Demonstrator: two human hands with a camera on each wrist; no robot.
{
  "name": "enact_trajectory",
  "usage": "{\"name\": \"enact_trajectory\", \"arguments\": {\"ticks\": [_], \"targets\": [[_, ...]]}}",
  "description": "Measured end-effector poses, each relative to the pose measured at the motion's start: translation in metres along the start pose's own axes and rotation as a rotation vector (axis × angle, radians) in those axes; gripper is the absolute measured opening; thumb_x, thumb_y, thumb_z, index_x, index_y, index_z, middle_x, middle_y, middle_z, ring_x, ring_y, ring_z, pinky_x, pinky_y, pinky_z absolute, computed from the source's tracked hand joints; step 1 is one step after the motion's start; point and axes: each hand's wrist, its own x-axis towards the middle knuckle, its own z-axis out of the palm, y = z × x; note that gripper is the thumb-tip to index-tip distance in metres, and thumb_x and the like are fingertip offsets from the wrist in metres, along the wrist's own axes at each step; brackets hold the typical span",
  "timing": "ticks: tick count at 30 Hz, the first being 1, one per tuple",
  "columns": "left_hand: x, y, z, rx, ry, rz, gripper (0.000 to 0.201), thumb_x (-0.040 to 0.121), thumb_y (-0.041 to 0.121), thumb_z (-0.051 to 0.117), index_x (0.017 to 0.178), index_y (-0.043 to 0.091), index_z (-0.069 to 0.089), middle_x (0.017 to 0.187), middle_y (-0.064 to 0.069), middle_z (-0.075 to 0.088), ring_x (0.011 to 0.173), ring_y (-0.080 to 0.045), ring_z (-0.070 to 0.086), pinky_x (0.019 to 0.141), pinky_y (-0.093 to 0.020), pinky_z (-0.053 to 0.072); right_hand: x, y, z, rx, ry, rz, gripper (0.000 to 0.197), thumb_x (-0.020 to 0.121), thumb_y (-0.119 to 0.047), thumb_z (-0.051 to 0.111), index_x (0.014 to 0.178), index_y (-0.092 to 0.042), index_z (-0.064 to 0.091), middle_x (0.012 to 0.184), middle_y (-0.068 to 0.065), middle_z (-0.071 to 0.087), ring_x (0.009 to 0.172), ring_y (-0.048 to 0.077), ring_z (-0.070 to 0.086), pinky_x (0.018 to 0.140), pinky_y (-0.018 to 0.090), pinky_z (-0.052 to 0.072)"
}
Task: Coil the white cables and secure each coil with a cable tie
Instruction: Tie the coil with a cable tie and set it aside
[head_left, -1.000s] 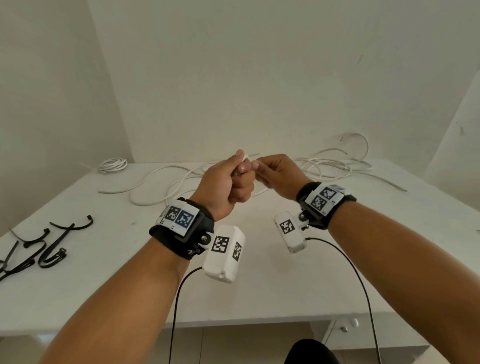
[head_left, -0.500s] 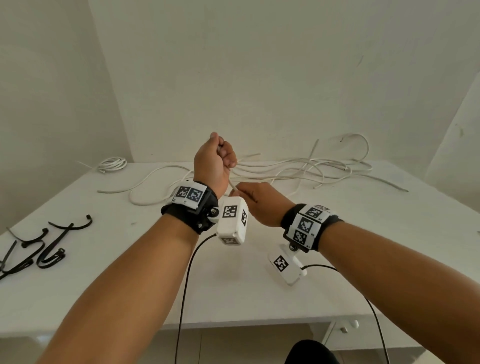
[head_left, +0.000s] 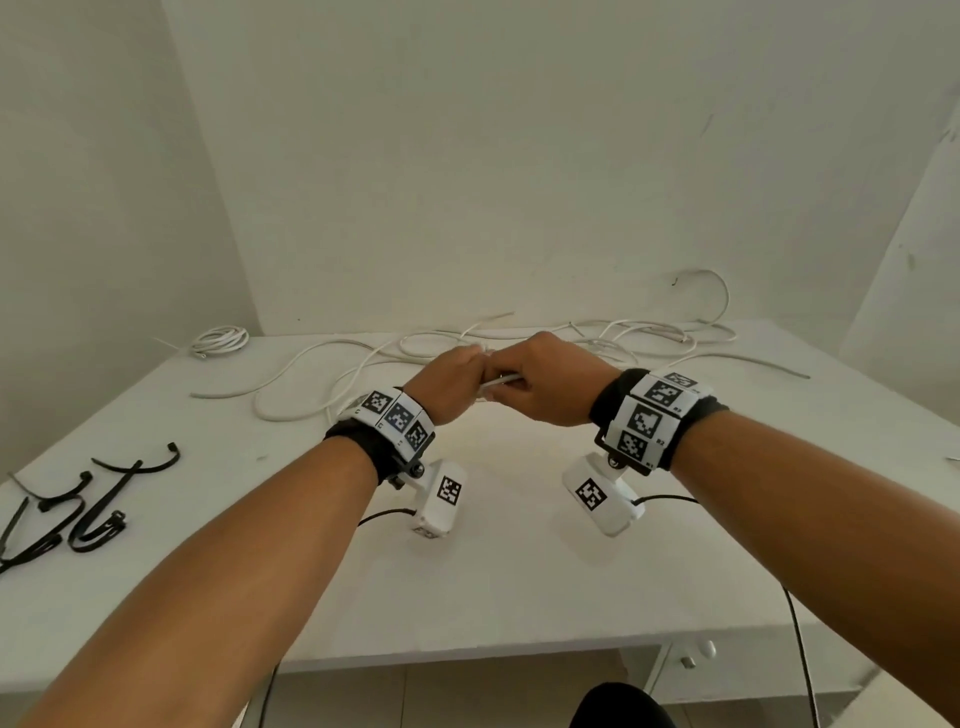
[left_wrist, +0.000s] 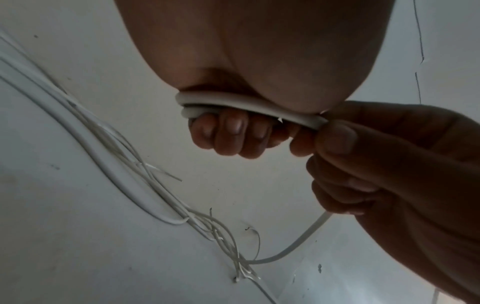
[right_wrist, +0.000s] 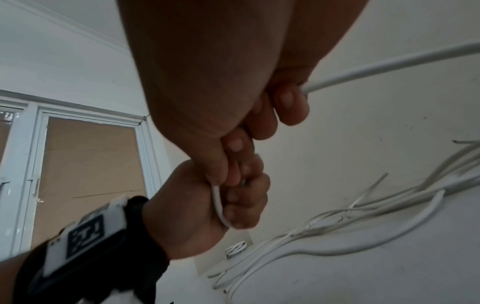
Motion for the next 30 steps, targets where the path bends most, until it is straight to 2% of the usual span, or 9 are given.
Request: {"name": "enact_trajectory", "arguments": {"ticks": [2,5,8,11,15,19,22,25,30], "targets": [[-0.001,-0.001,0.002,-0.011,-0.047,0.023,0.029,0.088,0.028,0.036,0.062,0.017,0.039,0.055,0.004,0.043,0.046,-0.007,0.036,0.053,-0.023,0.031,-0.001,0.004,-0.006,0.022,0.022,0.025,0.009,0.091,-0.035,0.066,0.089,-0.028,0.072,0.07,-0.012,0.062,0.065,0.007,0.057,0.063,0.033,0.052],[-0.002,-0.006,0.007,-0.065,-0.032,0.013,0.05,0.102,0.031,0.031,0.056,0.013,0.04,0.044,0.003,0.039,0.041,-0.014,0.032,0.052,-0.029,0.031,-0.001,0.014,-0.019,0.087,0.111,0.045,0.014,0.084,-0.034,0.076,0.081,-0.021,0.072,0.067,-0.011,0.064,0.062,0.006,0.057,0.058,0.02,0.047],[-0.006,-0.007,0.01,-0.17,-0.046,-0.006,0.059,0.108,0.034,0.024,0.062,0.003,0.043,0.045,-0.001,0.035,0.041,-0.015,0.029,0.049,-0.025,0.03,0.0,0.019,-0.029,0.132,0.104,0.046,0.011,0.084,-0.03,0.078,0.082,-0.02,0.074,0.065,-0.014,0.064,0.061,0.0,0.056,0.057,0.01,0.041],[-0.01,0.0,0.014,-0.421,-0.076,-0.04,0.05,0.108,0.034,0.021,0.067,0.012,0.037,0.048,0.002,0.03,0.044,-0.013,0.022,0.045,-0.023,0.022,0.0,0.023,-0.038,0.17,0.109,0.05,0.009,0.085,-0.028,0.077,0.085,-0.02,0.076,0.07,-0.016,0.067,0.067,-0.004,0.06,0.062,0.007,0.042],[-0.018,0.005,0.017,-0.663,-0.094,-0.048,0.048,0.108,0.035,0.021,0.066,0.017,0.032,0.05,0.006,0.025,0.048,-0.012,0.017,0.046,-0.024,0.015,0.002,0.032,-0.043,0.282,0.128,0.094,0.011,0.085,-0.03,0.077,0.087,-0.02,0.077,0.072,-0.009,0.07,0.063,0.002,0.059,0.062,0.011,0.045],[-0.021,0.01,0.014,-0.87,-0.146,-0.019,0.047,0.107,0.04,0.021,0.066,0.017,0.031,0.048,0.008,0.022,0.043,-0.008,0.016,0.044,-0.021,0.016,0.001,0.038,-0.029,0.407,0.202,0.098,0.015,0.09,-0.031,0.07,0.089,-0.018,0.077,0.058,-0.001,0.05,0.051,0.007,0.035,0.052,0.019,0.032],[-0.02,0.016,0.012,-0.987,-0.151,0.042,0.044,0.1,0.046,0.031,0.066,0.018,0.033,0.047,0.009,0.023,0.043,-0.007,0.014,0.043,-0.02,0.016,0.003,0.036,-0.017,0.498,0.238,0.084,0.02,0.097,-0.028,0.061,0.091,-0.016,0.076,0.059,0.001,0.045,0.052,0.008,0.035,0.053,0.019,0.033],[-0.018,0.021,0.01,-1.062,-0.134,0.083,0.041,0.094,0.049,0.038,0.066,0.019,0.035,0.047,0.011,0.024,0.04,-0.005,0.018,0.044,-0.021,0.016,0.005,0.032,-0.009,0.534,0.246,0.071,0.028,0.101,-0.034,0.054,0.083,-0.021,0.071,0.061,0.005,0.043,0.055,0.016,0.035,0.055,0.027,0.033],[-0.013,0.026,0.005,-1.201,-0.082,0.142,0.043,0.101,0.046,0.034,0.066,0.02,0.038,0.047,0.011,0.026,0.042,-0.008,0.016,0.044,-0.021,0.023,0.006,0.028,0.002,0.545,0.24,0.115,0.042,0.105,-0.034,0.043,0.068,-0.034,0.06,0.052,-0.012,0.043,0.047,0.007,0.034,0.051,0.021,0.033]]}}
